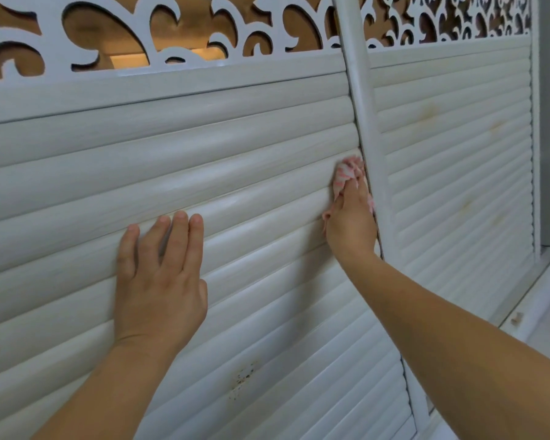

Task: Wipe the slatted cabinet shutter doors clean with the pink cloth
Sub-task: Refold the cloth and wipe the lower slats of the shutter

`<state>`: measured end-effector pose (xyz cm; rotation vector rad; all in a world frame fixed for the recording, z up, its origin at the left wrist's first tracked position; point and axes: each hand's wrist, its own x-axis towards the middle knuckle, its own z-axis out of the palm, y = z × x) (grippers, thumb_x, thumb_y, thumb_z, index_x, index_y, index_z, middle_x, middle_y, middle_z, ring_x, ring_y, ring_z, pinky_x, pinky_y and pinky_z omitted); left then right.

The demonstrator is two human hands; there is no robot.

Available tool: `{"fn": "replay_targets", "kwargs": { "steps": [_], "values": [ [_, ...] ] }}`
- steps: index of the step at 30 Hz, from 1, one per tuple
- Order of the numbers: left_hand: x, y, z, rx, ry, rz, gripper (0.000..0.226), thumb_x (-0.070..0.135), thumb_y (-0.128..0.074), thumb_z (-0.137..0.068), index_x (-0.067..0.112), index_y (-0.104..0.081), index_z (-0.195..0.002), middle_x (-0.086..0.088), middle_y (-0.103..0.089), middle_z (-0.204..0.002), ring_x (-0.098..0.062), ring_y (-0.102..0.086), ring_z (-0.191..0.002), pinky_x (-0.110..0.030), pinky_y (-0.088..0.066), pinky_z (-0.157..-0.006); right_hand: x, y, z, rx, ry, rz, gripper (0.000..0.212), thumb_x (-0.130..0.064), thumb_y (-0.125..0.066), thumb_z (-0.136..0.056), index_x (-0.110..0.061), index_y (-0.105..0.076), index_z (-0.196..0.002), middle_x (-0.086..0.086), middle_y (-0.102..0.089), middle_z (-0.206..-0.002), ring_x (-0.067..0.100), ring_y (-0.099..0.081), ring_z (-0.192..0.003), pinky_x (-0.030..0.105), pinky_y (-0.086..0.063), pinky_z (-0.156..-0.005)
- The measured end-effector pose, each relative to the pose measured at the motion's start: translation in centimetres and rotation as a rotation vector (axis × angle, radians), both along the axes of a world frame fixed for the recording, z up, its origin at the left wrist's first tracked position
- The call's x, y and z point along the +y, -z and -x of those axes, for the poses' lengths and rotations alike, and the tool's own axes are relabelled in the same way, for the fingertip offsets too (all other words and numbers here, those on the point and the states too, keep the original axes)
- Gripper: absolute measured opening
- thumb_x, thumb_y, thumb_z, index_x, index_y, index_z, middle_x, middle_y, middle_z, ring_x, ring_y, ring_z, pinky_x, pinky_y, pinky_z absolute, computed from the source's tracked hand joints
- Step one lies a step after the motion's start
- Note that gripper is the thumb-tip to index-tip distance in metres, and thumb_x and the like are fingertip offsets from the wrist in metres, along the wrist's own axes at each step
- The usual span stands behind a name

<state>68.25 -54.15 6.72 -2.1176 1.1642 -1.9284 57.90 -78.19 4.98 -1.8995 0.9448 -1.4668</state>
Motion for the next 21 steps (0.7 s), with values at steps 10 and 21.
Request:
{"fn": "replay_targets", "kwargs": {
  "steps": [10, 21],
  "values": [
    [0.1, -0.1, 0.3, 0.040, 0.018, -0.004, 0.063, 0.013, -0.038, -0.074, 0.001, -0.041, -0.136, -0.019, -0.048, -0.132, -0.036, -0.035, -0.121, -0.052, -0.021, -0.108, 11.8, 6.2, -3.7, 0.012, -0.130, 0.326, 0.055, -0.003, -0.039, -0.081, -0.006, -0.037, -0.135, 0.021, -0.035, -0.148, 0.038, -0.040, -0.133, 0.054, -0.051, -0.088],
    [0.8, -0.6, 0.2, 0.048, 0.029, -0.048, 0.060, 0.005, -0.044, -0.075, 0.002, -0.043, -0.135, -0.018, -0.048, -0.134, -0.037, -0.039, -0.121, -0.049, -0.020, -0.108, 7.7, 7.1, -1.5, 0.246, -0.059, 0.790, 0.046, -0.006, -0.030, -0.087, 0.002, -0.060, -0.121, 0.024, -0.056, -0.129, 0.041, -0.058, -0.113, 0.044, -0.059, -0.062]
  ]
}}
